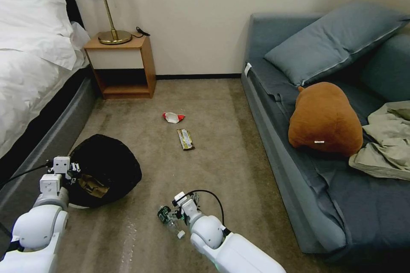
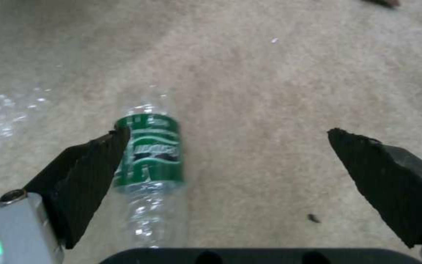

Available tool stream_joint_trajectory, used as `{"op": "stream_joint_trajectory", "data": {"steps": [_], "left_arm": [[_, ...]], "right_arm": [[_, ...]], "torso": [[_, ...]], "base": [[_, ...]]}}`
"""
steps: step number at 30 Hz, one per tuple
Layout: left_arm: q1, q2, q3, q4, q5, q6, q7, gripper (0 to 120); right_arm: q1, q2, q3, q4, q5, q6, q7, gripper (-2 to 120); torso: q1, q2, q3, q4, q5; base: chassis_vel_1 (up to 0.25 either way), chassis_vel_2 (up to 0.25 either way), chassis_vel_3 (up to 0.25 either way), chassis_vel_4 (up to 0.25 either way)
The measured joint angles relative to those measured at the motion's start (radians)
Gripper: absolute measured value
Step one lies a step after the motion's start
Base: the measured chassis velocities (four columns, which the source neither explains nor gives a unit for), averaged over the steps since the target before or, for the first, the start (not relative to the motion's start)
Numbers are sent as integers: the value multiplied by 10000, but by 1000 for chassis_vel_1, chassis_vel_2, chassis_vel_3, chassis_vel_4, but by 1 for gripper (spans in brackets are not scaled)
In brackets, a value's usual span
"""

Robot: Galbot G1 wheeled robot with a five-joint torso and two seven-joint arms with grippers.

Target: Pick up the trash bin, then pick up the garbage on the floor and place it into the trash bin.

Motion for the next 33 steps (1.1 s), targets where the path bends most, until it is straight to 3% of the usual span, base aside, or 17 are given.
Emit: {"op": "stream_joint_trajectory", "data": {"steps": [12, 33], "left_arm": [[177, 38, -46, 68, 0, -81, -3, 4], [609, -9, -38, -101, 397, -379, 13, 4]], "right_arm": [[-350, 450, -69, -119, -525, 219, -310, 100], [-446, 1143, 202, -1873, -1645, 1632, -809, 100]], "torso": [[0, 0, 0, 0, -1], [0, 2, 0, -5, -8]], "base": [[0, 0, 0, 0], [0, 0, 0, 0]]}}
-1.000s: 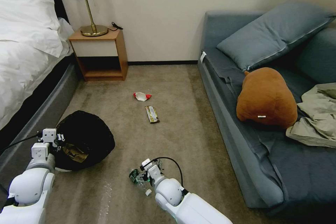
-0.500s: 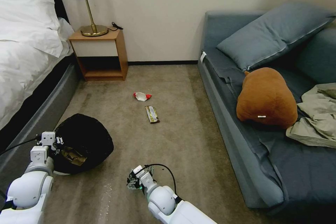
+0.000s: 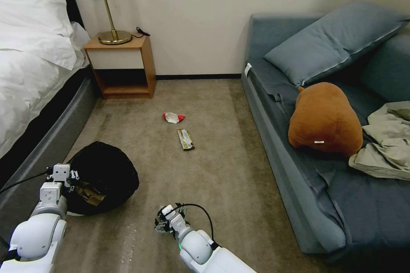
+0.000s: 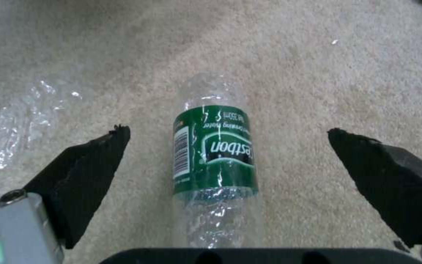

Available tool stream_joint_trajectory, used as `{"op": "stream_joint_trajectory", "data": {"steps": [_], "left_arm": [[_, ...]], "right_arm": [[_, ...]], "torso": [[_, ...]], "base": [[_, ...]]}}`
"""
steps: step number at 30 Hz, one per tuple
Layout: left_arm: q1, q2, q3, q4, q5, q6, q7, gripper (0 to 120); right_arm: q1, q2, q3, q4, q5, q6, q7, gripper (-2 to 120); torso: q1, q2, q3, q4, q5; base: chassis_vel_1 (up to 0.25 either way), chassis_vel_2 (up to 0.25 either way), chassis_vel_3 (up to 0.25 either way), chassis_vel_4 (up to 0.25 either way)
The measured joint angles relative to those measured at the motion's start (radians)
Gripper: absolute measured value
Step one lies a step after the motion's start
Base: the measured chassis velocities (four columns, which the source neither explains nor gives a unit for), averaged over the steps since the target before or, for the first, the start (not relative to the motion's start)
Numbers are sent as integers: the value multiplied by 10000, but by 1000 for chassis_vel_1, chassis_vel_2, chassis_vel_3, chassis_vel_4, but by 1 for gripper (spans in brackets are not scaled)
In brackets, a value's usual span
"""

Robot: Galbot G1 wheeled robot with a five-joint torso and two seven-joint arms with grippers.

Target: Pick up the trash bin, then pick up the garbage on the floor and place it into the trash bin.

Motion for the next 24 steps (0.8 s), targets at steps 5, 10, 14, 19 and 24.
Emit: {"op": "stream_joint_trajectory", "data": {"steps": [5, 10, 14, 19, 24], "left_arm": [[21, 4, -7, 1, 1, -34, 9, 4], [-6, -5, 9, 15, 3, -40, 12, 4], [-42, -5, 15, 13, 2, -40, 12, 4], [-86, 4, 21, 12, -29, -40, 15, 4], [-153, 43, -1, 130, -77, -40, 19, 4]], "right_arm": [[10, 192, 2, -484, -302, 316, -11, 100], [-12, 231, 5, -552, -349, 276, -24, 98], [-12, 201, 5, -518, -296, 198, -78, 90], [-13, 37, -102, -307, -172, 100, -197, 71], [95, -354, -468, 123, 213, -179, -272, 49]], "torso": [[0, 10, -3, -8, -12], [-1, 11, -4, -5, -13], [0, 6, -3, 2, 3], [0, -5, 1, 18, 29], [0, -9, 4, 11, 23]], "base": [[0, 0, 0, 0], [0, 0, 0, 0], [0, 0, 0, 0], [0, 0, 0, 0], [0, 0, 0, 0]]}}
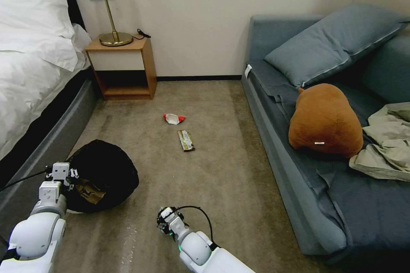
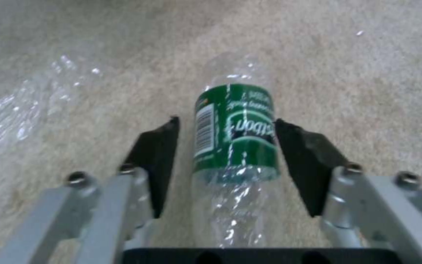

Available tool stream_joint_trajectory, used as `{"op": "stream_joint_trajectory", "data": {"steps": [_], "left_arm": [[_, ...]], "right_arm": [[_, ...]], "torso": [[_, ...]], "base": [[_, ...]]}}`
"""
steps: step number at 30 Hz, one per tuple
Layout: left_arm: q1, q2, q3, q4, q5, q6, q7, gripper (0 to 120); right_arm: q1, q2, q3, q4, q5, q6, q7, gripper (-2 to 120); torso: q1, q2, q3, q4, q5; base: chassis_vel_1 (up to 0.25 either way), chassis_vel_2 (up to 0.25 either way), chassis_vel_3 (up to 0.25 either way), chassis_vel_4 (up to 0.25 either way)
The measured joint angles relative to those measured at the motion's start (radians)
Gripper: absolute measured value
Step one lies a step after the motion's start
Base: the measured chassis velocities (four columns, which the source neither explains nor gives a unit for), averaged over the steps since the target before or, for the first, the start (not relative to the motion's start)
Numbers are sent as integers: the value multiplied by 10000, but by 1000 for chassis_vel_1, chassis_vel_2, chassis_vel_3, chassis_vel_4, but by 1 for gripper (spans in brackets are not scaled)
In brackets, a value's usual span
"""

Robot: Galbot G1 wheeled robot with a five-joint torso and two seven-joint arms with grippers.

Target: Pick up the trash bin, then pick up the garbage on the floor and place it into the trash bin.

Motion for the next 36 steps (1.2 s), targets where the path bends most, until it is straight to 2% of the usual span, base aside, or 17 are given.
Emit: {"op": "stream_joint_trajectory", "data": {"steps": [1, 3, 7, 9, 10, 13, 15, 24, 29, 31, 32, 33, 34, 35, 36], "left_arm": [[0, 0, 0, 0, 0, 0, 0, 4], [-66, 14, -22, 48, -30, 1, 0, 4], [-126, 19, -38, 70, -95, 8, -4, 4], [-209, 26, -97, 132, -224, 39, -7, 4], [-209, 26, -97, 132, -224, 39, -7, 4], [-317, 112, -208, 360, -338, 33, 3, 4], [-350, 168, -281, 389, -450, 34, 0, 4], [-443, 292, -481, 364, -722, 153, -22, 4], [-420, 493, -607, 462, -785, 164, 48, 4], [-226, 765, -653, 587, -730, 58, 232, 4], [-226, 765, -653, 587, -730, 58, 232, 4], [-86, 972, -653, 682, -678, -40, 286, 4], [-86, 972, -653, 682, -678, -40, 286, 4], [35, 1217, -653, 850, -604, -171, 332, 4], [35, 1217, -653, 850, -604, -171, 332, 4]], "right_arm": [[0, 0, 0, 0, 0, 0, 0, 49], [81, -115, -106, 52, 112, -43, -33, 39], [167, -194, -158, 65, 205, -64, -73, 30], [312, -273, -157, 67, 277, -66, -111, 18], [312, -273, -157, 67, 277, -66, -111, 18], [429, -316, -146, 11, 316, -46, -156, 4], [509, -347, -145, 12, 372, -41, -165, 0], [887, -619, -302, 251, 716, -152, -204, 0], [1097, -823, -537, 432, 883, -360, -274, 0], [1297, -939, -685, 536, 984, -531, -354, 0], [1297, -939, -685, 536, 984, -531, -354, 0], [1445, -1000, -761, 601, 1058, -652, -409, 0], [1445, -1000, -761, 601, 1058, -652, -409, 0], [1567, -1043, -816, 660, 1114, -778, -435, 0], [1567, -1043, -816, 660, 1114, -778, -435, 0]], "torso": [[0, 0, 0, 0, 0], [0, -1, 1, 1, 0], [0, -2, 2, -2, -5], [0, -1, 0, -4, -10], [0, -1, 0, -4, -10], [0, 0, -1, -4, -15], [0, 0, -1, -3, -14], [0, 3, -2, -4, -14], [0, 4, -3, -6, -15], [0, 5, -3, -5, -15], [0, 5, -3, -5, -15], [0, 5, -3, -5, -16], [0, 5, -3, -5, -16], [0, 5, -3, -5, -16], [0, 5, -3, -5, -16]], "base": [[0, 0, 0, 0], [0, 0, 0, 0], [0, 0, 0, 0], [0, 0, 0, 0], [0, 0, 0, 0], [0, 0, 0, 0], [0, 0, 0, 0], [0, 0, 0, 0], [0, 0, 0, 0], [0, 0, 0, 0], [0, 0, 0, 0], [0, 0, 0, 0], [0, 0, 0, 0], [0, 0, 0, 0], [0, 0, 0, 0]]}}
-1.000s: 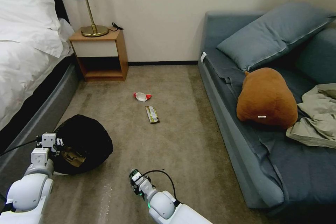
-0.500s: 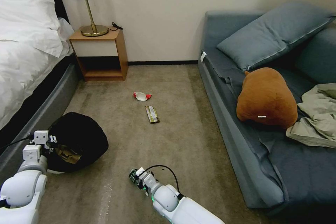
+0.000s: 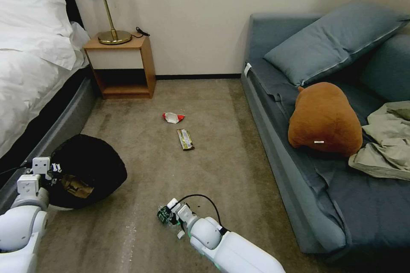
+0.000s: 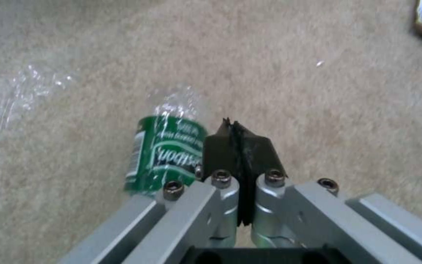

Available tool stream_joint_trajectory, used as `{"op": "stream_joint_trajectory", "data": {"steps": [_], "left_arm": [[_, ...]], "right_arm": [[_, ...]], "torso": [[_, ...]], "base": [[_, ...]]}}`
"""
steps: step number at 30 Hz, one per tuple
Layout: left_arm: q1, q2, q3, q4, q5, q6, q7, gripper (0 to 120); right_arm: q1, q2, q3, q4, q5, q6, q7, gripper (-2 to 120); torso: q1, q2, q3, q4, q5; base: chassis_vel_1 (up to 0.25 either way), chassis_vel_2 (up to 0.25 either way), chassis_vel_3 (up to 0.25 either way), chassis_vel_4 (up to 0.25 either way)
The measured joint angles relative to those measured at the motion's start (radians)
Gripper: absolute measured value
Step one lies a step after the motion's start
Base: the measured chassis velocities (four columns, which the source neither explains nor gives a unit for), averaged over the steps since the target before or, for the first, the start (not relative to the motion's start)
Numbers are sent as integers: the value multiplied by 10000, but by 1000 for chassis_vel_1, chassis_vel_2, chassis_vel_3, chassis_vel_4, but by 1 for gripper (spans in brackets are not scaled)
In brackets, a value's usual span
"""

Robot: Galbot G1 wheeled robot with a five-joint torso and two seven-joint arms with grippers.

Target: Pick up the trash bin, then pick up the garbage on the floor and place it into the trash bin.

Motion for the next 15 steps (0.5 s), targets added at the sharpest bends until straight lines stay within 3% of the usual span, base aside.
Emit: {"op": "stream_joint_trajectory", "data": {"steps": [2, 5, 7, 15], "left_arm": [[159, 407, -49, 235, 33, -131, 21, 4], [224, 582, -110, 303, 25, -180, 30, 4], [372, 928, -267, 385, -16, -273, 56, 4], [476, 1051, -370, 266, -47, -287, 95, 4]], "right_arm": [[194, -103, -104, 146, 79, -239, -52, 0], [269, -168, -153, 261, 138, -344, -87, 0], [359, -329, -243, 571, 264, -604, -226, 2], [259, -541, -470, 940, 363, -883, -379, 26]], "torso": [[0, 0, 0, 1, -3], [0, 0, 0, 1, -2], [0, 2, -1, 0, 0], [0, 2, -1, -1, 0]], "base": [[0, 0, 0, 0], [0, 0, 0, 0], [0, 0, 0, 0], [0, 0, 0, 0]]}}
